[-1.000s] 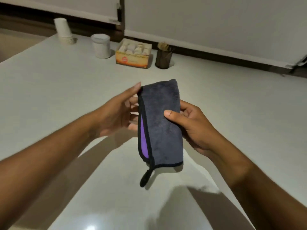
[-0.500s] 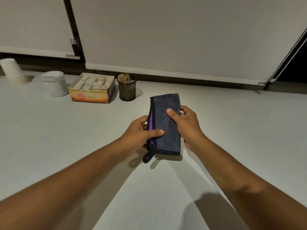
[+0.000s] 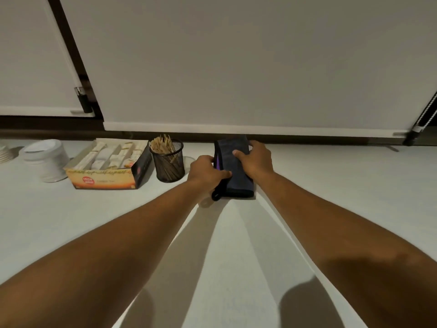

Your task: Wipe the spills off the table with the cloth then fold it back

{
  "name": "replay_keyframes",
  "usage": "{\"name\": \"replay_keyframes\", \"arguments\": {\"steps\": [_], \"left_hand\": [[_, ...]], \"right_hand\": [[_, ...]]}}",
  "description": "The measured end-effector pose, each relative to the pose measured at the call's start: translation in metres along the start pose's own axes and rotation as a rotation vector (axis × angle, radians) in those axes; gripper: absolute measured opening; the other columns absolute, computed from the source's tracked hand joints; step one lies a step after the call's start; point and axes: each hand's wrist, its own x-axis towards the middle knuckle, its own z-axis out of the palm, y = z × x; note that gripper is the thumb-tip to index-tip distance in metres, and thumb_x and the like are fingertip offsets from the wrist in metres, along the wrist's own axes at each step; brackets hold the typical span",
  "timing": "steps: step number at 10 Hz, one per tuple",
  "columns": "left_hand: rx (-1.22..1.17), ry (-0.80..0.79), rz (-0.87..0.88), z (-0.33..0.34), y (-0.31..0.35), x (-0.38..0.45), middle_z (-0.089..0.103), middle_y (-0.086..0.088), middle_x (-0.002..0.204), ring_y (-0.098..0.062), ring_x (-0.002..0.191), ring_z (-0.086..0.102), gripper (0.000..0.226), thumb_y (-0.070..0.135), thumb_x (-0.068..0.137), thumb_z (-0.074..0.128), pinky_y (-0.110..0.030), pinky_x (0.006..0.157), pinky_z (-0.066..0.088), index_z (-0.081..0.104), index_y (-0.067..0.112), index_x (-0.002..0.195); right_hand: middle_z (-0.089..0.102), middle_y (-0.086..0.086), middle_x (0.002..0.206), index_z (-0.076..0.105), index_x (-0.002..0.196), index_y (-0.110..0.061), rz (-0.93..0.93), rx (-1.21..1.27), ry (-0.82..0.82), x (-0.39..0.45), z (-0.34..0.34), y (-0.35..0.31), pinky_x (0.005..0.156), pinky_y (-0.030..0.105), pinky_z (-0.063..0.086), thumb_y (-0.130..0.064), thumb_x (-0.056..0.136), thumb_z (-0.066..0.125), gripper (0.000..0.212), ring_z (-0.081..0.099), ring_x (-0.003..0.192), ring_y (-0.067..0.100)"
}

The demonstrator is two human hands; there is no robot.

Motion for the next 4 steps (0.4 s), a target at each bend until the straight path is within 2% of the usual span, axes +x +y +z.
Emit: {"name": "replay_keyframes", "arguments": {"steps": [1, 2, 3, 4], "left_hand": [[0.404, 0.116, 0.102, 0.002, -0.007, 0.006, 0.074, -0.013, 0.119, -0.032, 0.111, 0.070, 0.069, 0.042, 0.086, 0.086, -0.033, 0.080, 0.049, 0.061, 0.006, 0.140], [0.605, 0.169, 0.184, 0.006, -0.019, 0.005, 0.074, -0.010, 0.123, -0.034, 0.122, 0.064, 0.063, 0.052, 0.094, 0.074, -0.048, 0.098, 0.046, 0.061, 0.014, 0.142], [0.732, 0.215, 0.248, 0.005, -0.020, -0.003, 0.073, -0.009, 0.126, -0.035, 0.129, 0.057, 0.056, 0.054, 0.098, 0.066, -0.053, 0.103, 0.038, 0.061, 0.019, 0.142], [0.753, 0.240, 0.222, 0.001, -0.014, -0.010, 0.069, -0.011, 0.135, -0.035, 0.134, 0.054, 0.059, 0.054, 0.099, 0.065, -0.054, 0.107, 0.037, 0.058, 0.017, 0.145]], "right_hand": [[0.056, 0.016, 0.150, 0.045, 0.152, -0.009, -0.081, -0.338, -0.026, -0.002, 0.006, 0.011, 0.109, 0.043, 0.046, -0.034, 0.097, 0.073, 0.067, 0.054, 0.136, 0.036], [0.061, 0.012, 0.143, 0.055, 0.145, -0.012, -0.293, -0.551, 0.049, -0.016, 0.010, 0.019, 0.107, 0.043, 0.048, -0.029, 0.102, 0.062, 0.047, 0.058, 0.127, 0.032], [0.072, 0.010, 0.118, 0.071, 0.115, -0.010, -0.370, -0.578, 0.010, -0.035, 0.013, 0.023, 0.087, 0.036, 0.054, -0.025, 0.104, 0.052, 0.027, 0.068, 0.107, 0.027], [0.069, 0.013, 0.132, 0.069, 0.123, -0.009, -0.360, -0.544, -0.049, -0.044, 0.014, 0.019, 0.100, 0.038, 0.054, -0.028, 0.110, 0.044, 0.034, 0.066, 0.114, 0.027]]}}
